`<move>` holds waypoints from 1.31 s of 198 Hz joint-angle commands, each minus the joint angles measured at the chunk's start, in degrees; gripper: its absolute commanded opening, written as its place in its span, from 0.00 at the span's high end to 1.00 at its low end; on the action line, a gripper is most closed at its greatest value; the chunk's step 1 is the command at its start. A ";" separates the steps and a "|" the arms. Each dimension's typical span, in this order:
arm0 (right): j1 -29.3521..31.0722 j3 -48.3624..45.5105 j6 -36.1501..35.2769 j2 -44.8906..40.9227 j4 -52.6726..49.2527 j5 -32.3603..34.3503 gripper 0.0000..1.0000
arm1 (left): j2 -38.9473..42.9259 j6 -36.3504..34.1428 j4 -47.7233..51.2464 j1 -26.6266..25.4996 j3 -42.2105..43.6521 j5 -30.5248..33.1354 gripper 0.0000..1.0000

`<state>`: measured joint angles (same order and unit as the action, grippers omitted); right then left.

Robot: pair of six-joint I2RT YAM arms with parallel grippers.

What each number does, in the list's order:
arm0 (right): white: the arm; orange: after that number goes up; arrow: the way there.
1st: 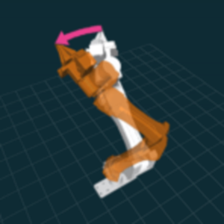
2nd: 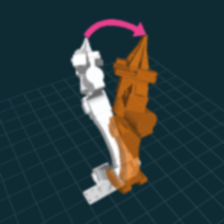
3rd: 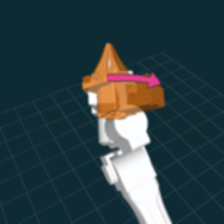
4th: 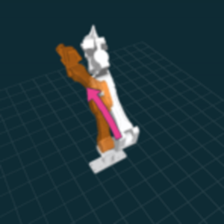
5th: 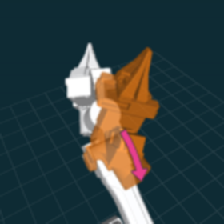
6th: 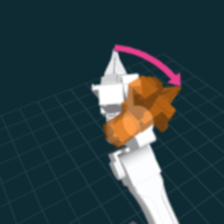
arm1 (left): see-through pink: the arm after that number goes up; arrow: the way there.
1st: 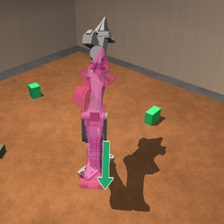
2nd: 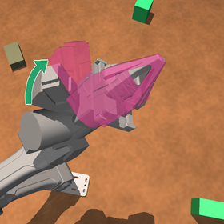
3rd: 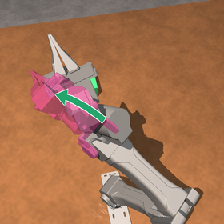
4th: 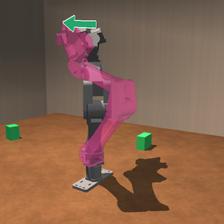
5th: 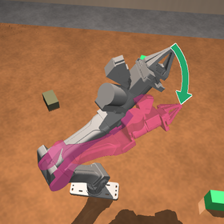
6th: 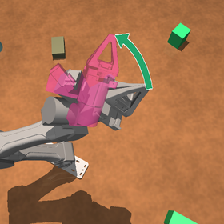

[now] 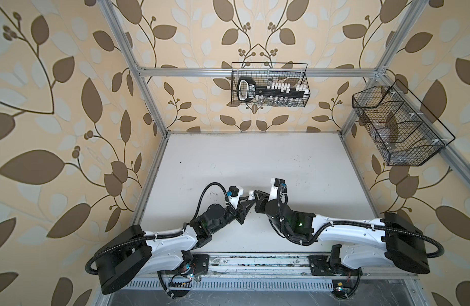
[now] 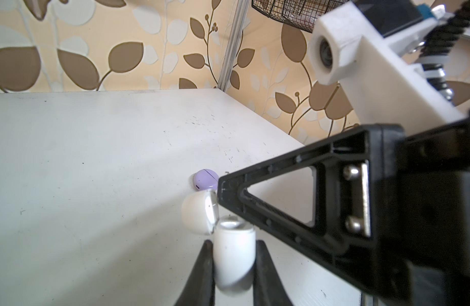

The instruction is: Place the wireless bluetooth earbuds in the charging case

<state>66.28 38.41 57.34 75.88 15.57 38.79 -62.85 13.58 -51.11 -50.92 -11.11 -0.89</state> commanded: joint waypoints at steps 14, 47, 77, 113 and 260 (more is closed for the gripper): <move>0.95 -1.67 2.44 -0.96 -1.29 -1.22 0.82 | 3.26 -1.80 -2.41 0.55 0.12 1.19 0.96; 0.78 -1.61 0.93 -1.50 -0.91 -5.72 0.82 | 3.94 -3.01 -2.43 0.55 0.39 -1.18 0.97; 0.10 -0.80 -0.60 -2.78 -3.04 -9.83 0.81 | 4.31 -3.72 -2.82 0.55 0.55 -2.75 0.98; -0.54 -1.44 -0.66 -4.40 -5.63 -12.19 0.81 | 4.75 -4.04 -3.32 0.55 0.74 -4.29 0.98; -0.90 -3.28 -0.55 -12.62 -12.51 -18.05 0.80 | 3.52 -4.35 -6.86 0.55 0.96 -9.60 1.00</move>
<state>64.45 37.01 55.90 65.10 6.94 22.59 -59.53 10.41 -51.62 -50.92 -9.96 -9.26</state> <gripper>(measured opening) 0.198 0.214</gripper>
